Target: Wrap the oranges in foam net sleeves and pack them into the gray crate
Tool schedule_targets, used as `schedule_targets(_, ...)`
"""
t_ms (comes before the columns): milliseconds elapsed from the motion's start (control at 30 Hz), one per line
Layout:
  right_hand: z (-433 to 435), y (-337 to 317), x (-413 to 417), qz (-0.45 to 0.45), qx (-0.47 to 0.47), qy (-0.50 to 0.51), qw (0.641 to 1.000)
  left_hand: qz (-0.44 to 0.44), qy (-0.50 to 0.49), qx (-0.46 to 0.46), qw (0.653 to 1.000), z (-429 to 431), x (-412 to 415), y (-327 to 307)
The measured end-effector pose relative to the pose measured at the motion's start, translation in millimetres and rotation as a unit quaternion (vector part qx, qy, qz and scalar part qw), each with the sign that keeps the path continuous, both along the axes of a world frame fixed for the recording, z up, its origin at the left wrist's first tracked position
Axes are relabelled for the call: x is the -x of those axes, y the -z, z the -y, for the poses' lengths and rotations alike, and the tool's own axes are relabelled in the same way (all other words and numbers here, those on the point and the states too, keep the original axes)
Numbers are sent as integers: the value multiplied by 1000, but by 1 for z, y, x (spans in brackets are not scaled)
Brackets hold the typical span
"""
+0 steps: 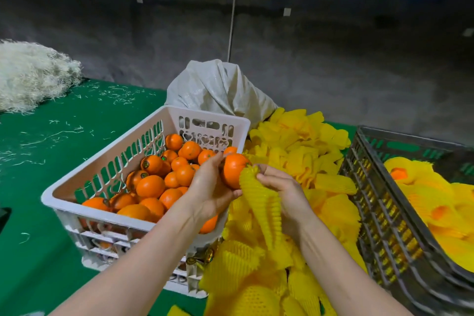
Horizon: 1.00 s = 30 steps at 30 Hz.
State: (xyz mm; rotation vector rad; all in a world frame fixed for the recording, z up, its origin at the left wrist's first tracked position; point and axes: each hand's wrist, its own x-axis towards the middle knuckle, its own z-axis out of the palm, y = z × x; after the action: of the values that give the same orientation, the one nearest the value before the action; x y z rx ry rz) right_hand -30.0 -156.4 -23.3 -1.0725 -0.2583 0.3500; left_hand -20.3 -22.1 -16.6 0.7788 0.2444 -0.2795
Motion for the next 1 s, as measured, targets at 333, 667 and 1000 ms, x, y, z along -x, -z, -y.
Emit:
schedule_targets(333,19,7,22,249,325,187,893,14,-56,-100,993,43,17,19)
schedule_targets(667,41,8,18,236,321,387,832,163,82,-163,970,49,27,27)
schedule_targets(1000,27,23,28,244,295,426,820,126,-78,76,986,88,30,38)
